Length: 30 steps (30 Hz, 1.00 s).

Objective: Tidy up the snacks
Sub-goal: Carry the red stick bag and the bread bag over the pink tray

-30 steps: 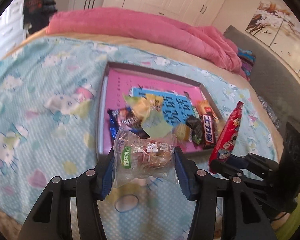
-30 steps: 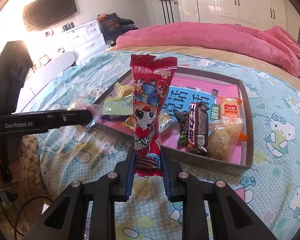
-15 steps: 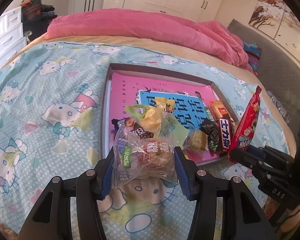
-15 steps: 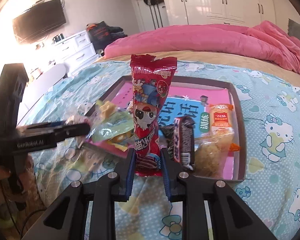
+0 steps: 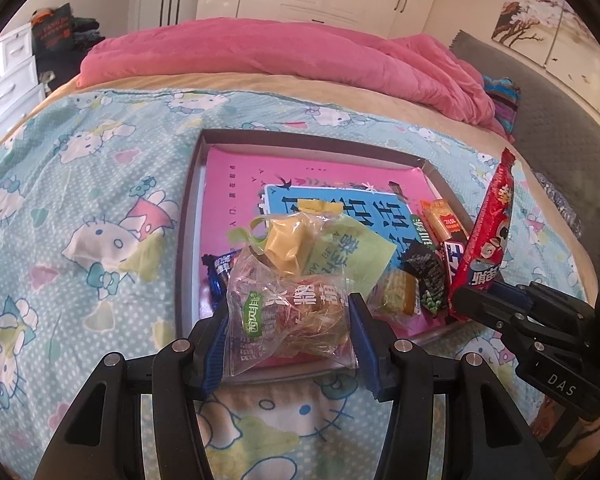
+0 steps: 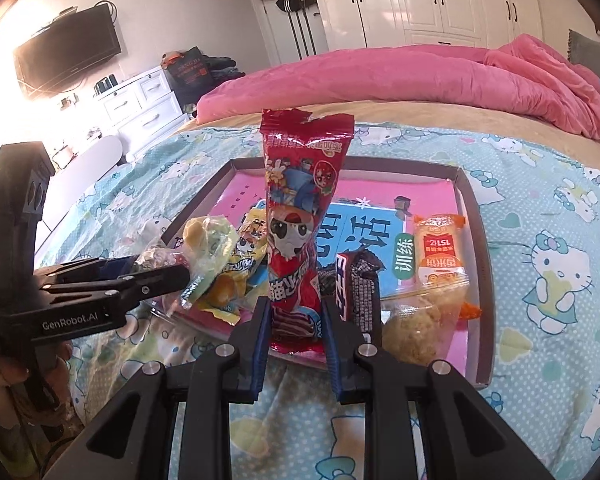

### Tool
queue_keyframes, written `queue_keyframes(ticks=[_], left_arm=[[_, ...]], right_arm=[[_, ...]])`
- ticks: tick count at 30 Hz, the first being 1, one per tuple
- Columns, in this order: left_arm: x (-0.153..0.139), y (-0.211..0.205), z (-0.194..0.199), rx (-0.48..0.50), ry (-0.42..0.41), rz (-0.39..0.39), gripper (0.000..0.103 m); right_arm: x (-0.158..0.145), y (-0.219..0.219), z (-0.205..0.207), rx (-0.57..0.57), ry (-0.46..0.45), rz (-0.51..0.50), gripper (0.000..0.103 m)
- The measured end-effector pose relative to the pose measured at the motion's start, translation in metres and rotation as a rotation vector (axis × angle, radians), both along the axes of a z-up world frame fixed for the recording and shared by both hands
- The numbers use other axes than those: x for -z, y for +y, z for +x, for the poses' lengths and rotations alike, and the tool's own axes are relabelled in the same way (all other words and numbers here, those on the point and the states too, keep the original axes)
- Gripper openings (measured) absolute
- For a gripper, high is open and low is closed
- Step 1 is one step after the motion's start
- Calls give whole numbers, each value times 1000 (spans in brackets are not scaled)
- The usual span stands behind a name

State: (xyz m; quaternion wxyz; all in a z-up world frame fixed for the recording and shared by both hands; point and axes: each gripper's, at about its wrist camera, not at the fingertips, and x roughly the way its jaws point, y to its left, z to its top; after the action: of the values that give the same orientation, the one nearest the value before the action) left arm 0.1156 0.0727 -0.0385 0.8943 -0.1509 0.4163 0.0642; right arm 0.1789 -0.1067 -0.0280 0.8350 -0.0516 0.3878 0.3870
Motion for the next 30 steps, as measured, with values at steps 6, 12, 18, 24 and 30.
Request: queue_keyframes(ticks=[6, 12, 18, 24, 30], left_arm=[[3, -3, 7, 10, 0, 8, 56], [3, -4, 8, 24, -2, -7, 56], [4, -6, 9, 35, 0, -12, 56], [4, -5, 10, 37, 0, -12, 56], [5, -5, 10, 38, 1, -12, 56]], right_arm=[[2, 7, 5, -1, 0, -6, 25], [10, 9, 5, -3, 7, -26, 25], [13, 9, 5, -2, 15, -26, 25], [19, 11, 5, -7, 32, -40, 25], [20, 12, 1, -18, 33, -47, 26]])
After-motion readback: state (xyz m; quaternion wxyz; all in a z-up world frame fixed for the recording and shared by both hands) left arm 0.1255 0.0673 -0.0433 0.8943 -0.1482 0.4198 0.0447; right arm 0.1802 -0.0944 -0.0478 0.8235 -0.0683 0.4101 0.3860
